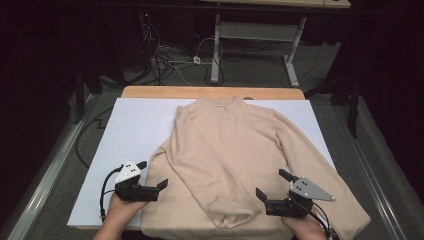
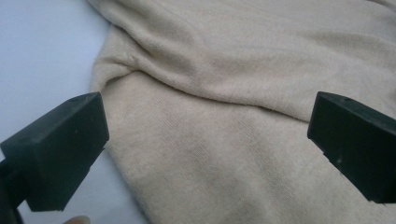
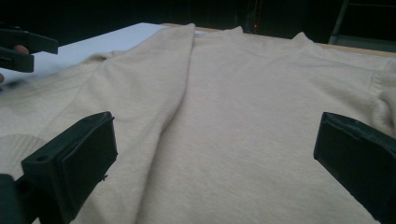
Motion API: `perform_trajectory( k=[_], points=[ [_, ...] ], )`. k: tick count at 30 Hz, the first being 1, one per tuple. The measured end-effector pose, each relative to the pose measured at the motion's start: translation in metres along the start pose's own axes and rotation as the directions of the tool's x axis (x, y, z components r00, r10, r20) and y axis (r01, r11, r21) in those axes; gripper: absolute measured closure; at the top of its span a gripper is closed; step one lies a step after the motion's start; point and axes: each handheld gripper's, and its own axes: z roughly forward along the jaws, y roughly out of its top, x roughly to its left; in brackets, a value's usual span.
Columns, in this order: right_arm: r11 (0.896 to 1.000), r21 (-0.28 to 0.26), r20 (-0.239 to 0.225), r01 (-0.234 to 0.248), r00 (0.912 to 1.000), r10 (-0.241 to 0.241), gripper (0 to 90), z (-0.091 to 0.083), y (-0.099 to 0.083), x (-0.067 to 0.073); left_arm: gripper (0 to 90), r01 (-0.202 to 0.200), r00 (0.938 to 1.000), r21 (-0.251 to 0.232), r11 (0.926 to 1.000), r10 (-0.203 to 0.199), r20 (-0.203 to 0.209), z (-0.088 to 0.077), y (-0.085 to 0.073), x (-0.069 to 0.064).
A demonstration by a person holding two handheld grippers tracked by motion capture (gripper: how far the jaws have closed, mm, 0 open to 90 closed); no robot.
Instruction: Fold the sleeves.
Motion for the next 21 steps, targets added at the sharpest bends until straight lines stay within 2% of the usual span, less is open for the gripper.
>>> perform_trajectory(
  k=[1,4,7,11,12,17,21],
  points=[
    [1.0,0.004,-0.006,-0.001,1.0,0.001,0.2,0.001,0.001,0.003,0.0,0.005,0.9999,-0.005,1.0,-0.005,-0.009,-0.001,0.0,0.0],
    [1.0,0.016,-0.036,-0.005,0.9993,0.006,0.2,0.003,0.001,0.011,0.0,0.019,0.9998,-0.023,0.9995,-0.019,0.008,-0.003,-0.002,0.002],
    [1.0,0.005,-0.072,-0.001,0.9974,0.001,0.2,0.002,0.005,0.018,0.0,0.022,0.9996,-0.03,0.9993,-0.022,0.019,-0.003,-0.002,0.002],
    [1.0,0.006,-0.141,0.009,0.99,-0.008,1.3,-0.001,0.009,0.026,0.0,0.035,0.9991,-0.038,0.9987,-0.034,0.024,-0.004,-0.003,0.004],
    [1.0,0.021,-0.167,0.013,0.9858,-0.009,5.1,-0.001,0.009,0.03,0.0,0.041,0.9988,-0.044,0.9982,-0.04,0.029,-0.004,-0.003,0.004],
    [0.997,0.07,-0.23,0.036,0.973,-0.019,22.4,0.001,0.007,0.044,0.0,0.032,0.9993,-0.053,0.9981,-0.031,0.022,-0.005,-0.004,0.003],
    [0.992,0.111,-0.282,0.056,0.9591,-0.023,42.8,0.004,0.007,0.053,0.0,0.035,0.999,-0.051,0.9981,-0.033,0.031,-0.005,-0.004,0.004]
  ],
)
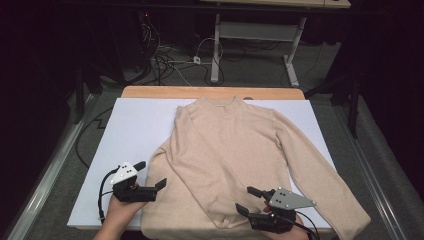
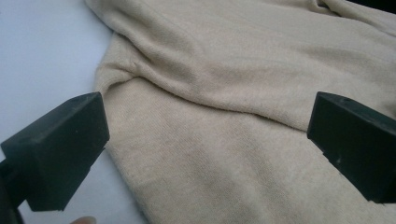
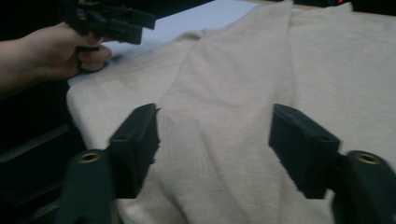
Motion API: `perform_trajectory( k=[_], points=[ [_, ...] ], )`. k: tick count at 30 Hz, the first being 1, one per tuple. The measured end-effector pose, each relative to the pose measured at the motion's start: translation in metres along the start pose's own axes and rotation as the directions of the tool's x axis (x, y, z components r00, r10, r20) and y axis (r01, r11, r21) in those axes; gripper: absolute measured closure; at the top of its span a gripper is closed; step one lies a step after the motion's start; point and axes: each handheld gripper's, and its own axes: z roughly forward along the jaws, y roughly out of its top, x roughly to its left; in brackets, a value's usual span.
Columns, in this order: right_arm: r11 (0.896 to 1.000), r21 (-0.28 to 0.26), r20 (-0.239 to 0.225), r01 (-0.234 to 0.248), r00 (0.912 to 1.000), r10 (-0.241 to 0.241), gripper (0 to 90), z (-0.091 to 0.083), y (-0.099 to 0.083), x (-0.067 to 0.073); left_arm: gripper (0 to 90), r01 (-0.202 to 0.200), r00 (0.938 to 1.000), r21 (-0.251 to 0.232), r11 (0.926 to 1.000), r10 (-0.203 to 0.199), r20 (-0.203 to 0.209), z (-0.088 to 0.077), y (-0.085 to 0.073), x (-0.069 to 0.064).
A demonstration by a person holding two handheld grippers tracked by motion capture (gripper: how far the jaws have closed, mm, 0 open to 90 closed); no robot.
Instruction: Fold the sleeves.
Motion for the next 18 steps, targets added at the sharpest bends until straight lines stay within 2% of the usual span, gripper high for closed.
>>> perform_trajectory(
  k=[4,6,9,12,18],
  points=[
    [0.998,0.058,-0.053,0.015,0.9985,-0.012,57.1,0.007,-0.002,0.008,0.0,-0.003,1.0,0.005,1.0,0.003,-0.001,0.001,0.0,-0.001],
    [0.995,0.092,-0.05,0.031,0.9984,-0.026,64.6,0.01,-0.005,0.012,0.0,-0.005,1.0,0.017,0.9998,0.005,-0.007,0.001,0.001,-0.001],
    [0.987,0.149,-0.023,0.059,0.9981,-0.057,82.5,0.014,-0.013,0.014,0.0,-0.003,1.0,0.019,0.9998,0.003,-0.007,0.001,0.001,0.0],
    [0.988,0.145,-0.021,0.055,0.9984,-0.053,84.3,0.01,-0.015,0.014,0.0,0.002,1.0,0.023,0.9997,-0.002,-0.002,0.003,0.001,0.0],
    [0.983,0.169,-0.01,0.07,0.9975,-0.069,84.7,-0.013,-0.016,0.018,0.0,0.001,1.0,0.029,0.9996,0.0,-0.01,0.003,0.002,0.0]
  ],
)
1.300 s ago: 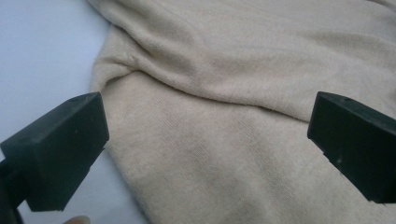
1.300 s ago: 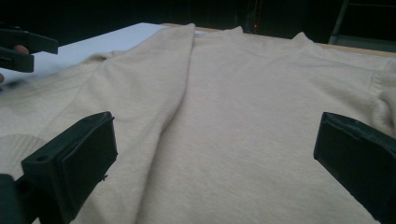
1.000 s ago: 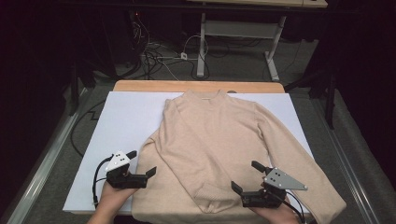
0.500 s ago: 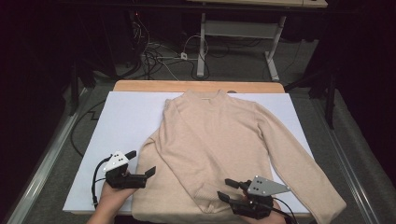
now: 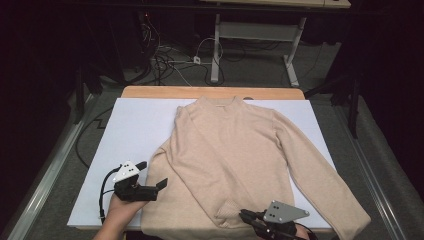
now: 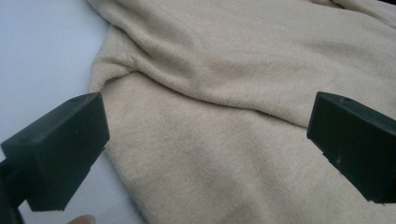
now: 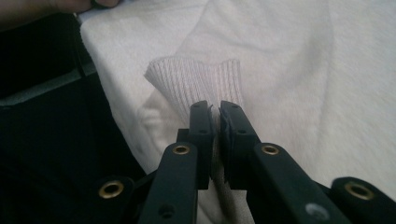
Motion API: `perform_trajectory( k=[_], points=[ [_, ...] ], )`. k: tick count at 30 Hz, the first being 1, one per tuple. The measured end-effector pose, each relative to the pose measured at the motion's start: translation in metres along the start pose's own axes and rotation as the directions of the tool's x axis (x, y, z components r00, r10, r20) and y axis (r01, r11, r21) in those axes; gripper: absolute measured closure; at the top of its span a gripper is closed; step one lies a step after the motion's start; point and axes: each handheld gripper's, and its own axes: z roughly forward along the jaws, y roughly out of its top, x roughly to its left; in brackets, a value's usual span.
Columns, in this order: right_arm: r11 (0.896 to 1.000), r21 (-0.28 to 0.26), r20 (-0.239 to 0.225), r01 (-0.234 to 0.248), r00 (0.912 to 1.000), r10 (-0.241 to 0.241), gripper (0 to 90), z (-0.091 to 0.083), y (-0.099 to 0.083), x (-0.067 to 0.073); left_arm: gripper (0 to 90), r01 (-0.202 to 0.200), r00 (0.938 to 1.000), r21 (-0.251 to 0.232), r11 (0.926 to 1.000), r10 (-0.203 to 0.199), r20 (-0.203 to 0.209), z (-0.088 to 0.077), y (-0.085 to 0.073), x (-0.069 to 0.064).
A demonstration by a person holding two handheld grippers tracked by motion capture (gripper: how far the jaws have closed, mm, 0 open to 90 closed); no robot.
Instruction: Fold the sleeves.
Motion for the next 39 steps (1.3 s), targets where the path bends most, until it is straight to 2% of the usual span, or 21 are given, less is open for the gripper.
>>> perform_trajectory(
  k=[3,4,7,12,15,18,19,21,22,23,25,26,27,33,37,39],
  points=[
    [1.0,0.012,0.022,0.002,0.9998,-0.002,84.3,-0.011,-0.009,0.002,0.0,-0.007,1.0,-0.002,1.0,0.007,0.007,0.001,0.0,0.0],
    [1.0,0.012,0.022,-0.011,0.9997,0.01,83.8,-0.015,-0.013,0.002,0.0,-0.007,0.9999,-0.001,1.0,0.008,0.007,0.001,0.0,0.0],
    [1.0,-0.001,0.032,-0.03,0.999,0.03,76.7,-0.023,-0.019,0.002,0.0,-0.01,0.9999,-0.001,0.9999,0.01,0.009,0.001,0.0,-0.001],
    [0.997,-0.061,0.044,-0.045,0.9978,0.048,68.3,-0.025,-0.007,-0.005,0.0,-0.011,0.9999,-0.003,0.9999,0.011,0.008,0.0,0.0,-0.001],
    [0.994,-0.087,0.046,-0.061,0.9968,0.065,61.7,-0.018,0.009,-0.01,0.0,-0.01,0.9999,-0.002,0.9999,0.01,0.006,0.001,0.0,-0.001],
    [0.993,-0.087,0.021,-0.077,0.9966,0.08,51.0,0.002,0.022,-0.011,0.0,-0.007,1.0,-0.002,1.0,0.007,0.002,0.001,0.0,-0.001],
    [0.995,-0.063,0.007,-0.08,0.9967,0.081,48.0,0.01,0.025,-0.009,0.0,-0.007,1.0,-0.002,1.0,0.007,0.0,0.001,0.0,-0.001],
    [0.998,-0.009,0.001,-0.056,0.9984,0.056,45.7,0.025,0.027,-0.005,0.0,-0.006,1.0,-0.003,1.0,0.006,-0.002,0.0,0.0,-0.001],
    [0.998,0.017,0.006,-0.054,0.9985,0.054,46.4,0.031,0.025,-0.004,0.0,-0.007,1.0,-0.004,1.0,0.007,-0.002,0.0,0.0,-0.001],
    [0.997,0.045,0.0,-0.061,0.9981,0.061,51.7,0.035,0.023,-0.003,0.0,-0.006,1.0,-0.005,1.0,0.006,-0.004,0.0,0.0,-0.001],
    [0.996,0.066,-0.021,-0.068,0.9974,0.07,71.6,0.036,0.018,-0.004,0.0,-0.006,0.9999,-0.009,0.9999,0.006,-0.011,0.0,-0.001,-0.002],
    [0.996,0.063,-0.021,-0.057,0.9981,0.058,80.5,0.034,0.015,-0.003,0.0,-0.008,0.9999,-0.008,0.9999,0.008,-0.01,0.0,-0.001,-0.002],
    [0.997,0.057,-0.02,-0.051,0.9984,0.052,84.7,0.032,0.014,-0.003,0.0,-0.009,0.9999,-0.008,0.9999,0.008,-0.01,0.0,-0.001,-0.002],
    [0.999,0.01,-0.031,-0.035,0.9989,0.035,85.4,0.009,0.012,0.0,0.0,-0.01,0.9998,-0.008,0.9999,0.01,-0.016,-0.001,-0.001,-0.002],
    [1.0,0.009,-0.035,-0.024,0.9991,0.024,85.0,-0.007,0.0,0.007,0.0,-0.009,0.9999,-0.014,0.9999,0.009,-0.01,0.0,-0.001,-0.002],
    [0.999,0.011,-0.037,-0.036,0.9987,0.037,84.5,-0.015,-0.009,0.009,0.0,-0.01,0.9999,-0.015,0.9998,0.01,-0.012,0.0,-0.001,-0.002]
  ],
)
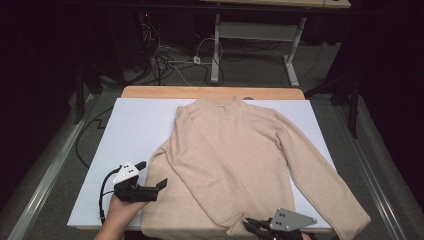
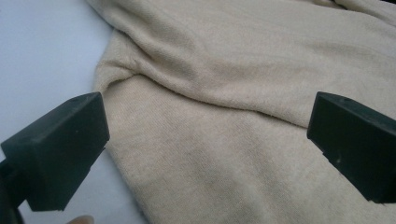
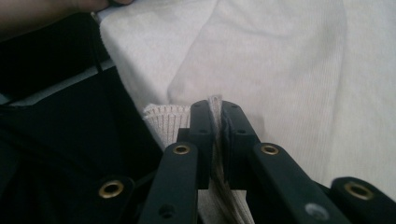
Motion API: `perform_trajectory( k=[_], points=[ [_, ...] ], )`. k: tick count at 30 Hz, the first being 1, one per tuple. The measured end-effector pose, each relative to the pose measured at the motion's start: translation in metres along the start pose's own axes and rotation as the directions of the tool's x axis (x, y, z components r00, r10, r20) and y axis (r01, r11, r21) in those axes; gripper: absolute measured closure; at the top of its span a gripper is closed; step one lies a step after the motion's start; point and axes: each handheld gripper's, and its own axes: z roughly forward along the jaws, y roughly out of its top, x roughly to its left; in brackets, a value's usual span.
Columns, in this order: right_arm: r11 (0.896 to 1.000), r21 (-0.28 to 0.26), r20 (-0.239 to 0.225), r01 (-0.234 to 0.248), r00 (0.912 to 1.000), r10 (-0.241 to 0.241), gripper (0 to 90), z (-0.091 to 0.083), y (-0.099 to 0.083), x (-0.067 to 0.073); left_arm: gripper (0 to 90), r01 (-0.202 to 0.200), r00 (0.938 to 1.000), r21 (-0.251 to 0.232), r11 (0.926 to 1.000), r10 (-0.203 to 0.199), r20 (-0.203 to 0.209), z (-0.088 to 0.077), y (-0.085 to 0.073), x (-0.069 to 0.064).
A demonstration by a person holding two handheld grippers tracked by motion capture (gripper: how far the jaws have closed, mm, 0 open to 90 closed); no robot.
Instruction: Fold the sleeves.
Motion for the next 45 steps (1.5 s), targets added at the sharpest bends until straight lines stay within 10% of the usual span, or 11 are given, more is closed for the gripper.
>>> perform_trajectory(
  k=[23,45],
  points=[
    [0.989,-0.138,0.074,-0.058,0.9949,0.068,68.7,-0.043,-0.016,-0.007,0.0,-0.003,1.0,-0.003,1.0,0.003,-0.003,0.0,0.0,0.0],
    [0.992,-0.011,0.129,-0.129,0.9832,0.129,89.3,-0.007,-0.029,-0.032,0.0,0.003,1.0,-0.002,1.0,-0.003,-0.005,0.0,0.0,0.0]
  ],
)
